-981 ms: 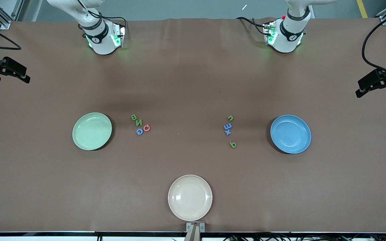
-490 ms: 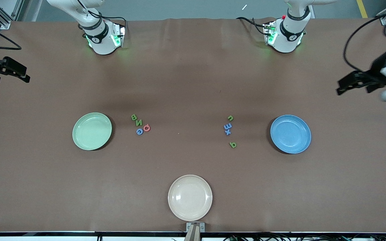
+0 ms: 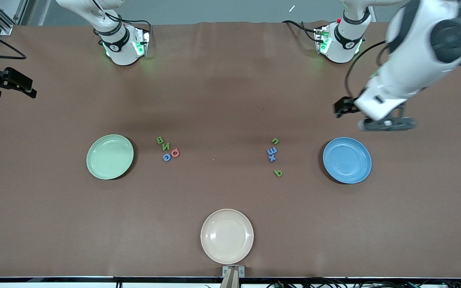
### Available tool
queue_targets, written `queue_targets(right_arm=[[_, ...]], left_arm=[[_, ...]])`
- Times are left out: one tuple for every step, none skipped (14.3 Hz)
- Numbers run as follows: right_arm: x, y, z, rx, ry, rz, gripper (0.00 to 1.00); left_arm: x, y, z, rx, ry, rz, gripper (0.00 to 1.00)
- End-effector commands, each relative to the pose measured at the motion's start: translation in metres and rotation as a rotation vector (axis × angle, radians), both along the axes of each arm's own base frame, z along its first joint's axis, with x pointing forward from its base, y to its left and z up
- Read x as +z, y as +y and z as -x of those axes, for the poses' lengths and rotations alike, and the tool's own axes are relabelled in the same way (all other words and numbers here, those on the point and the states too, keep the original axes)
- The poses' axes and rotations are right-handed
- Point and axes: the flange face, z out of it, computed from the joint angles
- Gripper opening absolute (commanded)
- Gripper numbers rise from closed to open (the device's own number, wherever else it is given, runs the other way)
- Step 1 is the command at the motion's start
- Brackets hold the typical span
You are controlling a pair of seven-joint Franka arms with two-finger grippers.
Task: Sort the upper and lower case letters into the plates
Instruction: 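Move the left gripper to the green u while the right gripper reaches the blue c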
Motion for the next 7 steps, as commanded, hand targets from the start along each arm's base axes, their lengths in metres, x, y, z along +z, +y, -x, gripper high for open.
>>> queue_targets(right_arm=[[0.002,0.001,0.007,0.006,-0.01,-0.004,1.0],[0.002,0.002,0.007,0.007,-0.013,-0.004,1.0],[0.002,0.003,0.006,0.009,-0.018,-0.005,1.0],[0.003,0.003,0.006,0.009,-0.023,-0.013,1.0],[0.003,0.003,0.006,0.009,-0.023,-0.018,1.0],[0.003,0.003,0.005,0.009,-0.024,-0.018,1.0],[0.003,0.003,0.005,0.009,-0.024,-0.018,1.0]], left_arm=[[-0.062,-0.033,0.033,0.03,-0.017,0.002,1.0],[-0.088,-0.044,0.046,0.024,-0.025,0.003,1.0],[-0.109,-0.051,0.057,0.024,-0.044,0.012,1.0],[-0.13,-0.06,0.068,0.022,-0.065,0.027,1.0],[-0.143,-0.066,0.074,0.025,-0.079,0.042,1.0],[-0.158,-0.072,0.077,0.032,-0.071,0.055,1.0],[-0.175,-0.081,0.079,0.037,-0.053,0.068,1.0]])
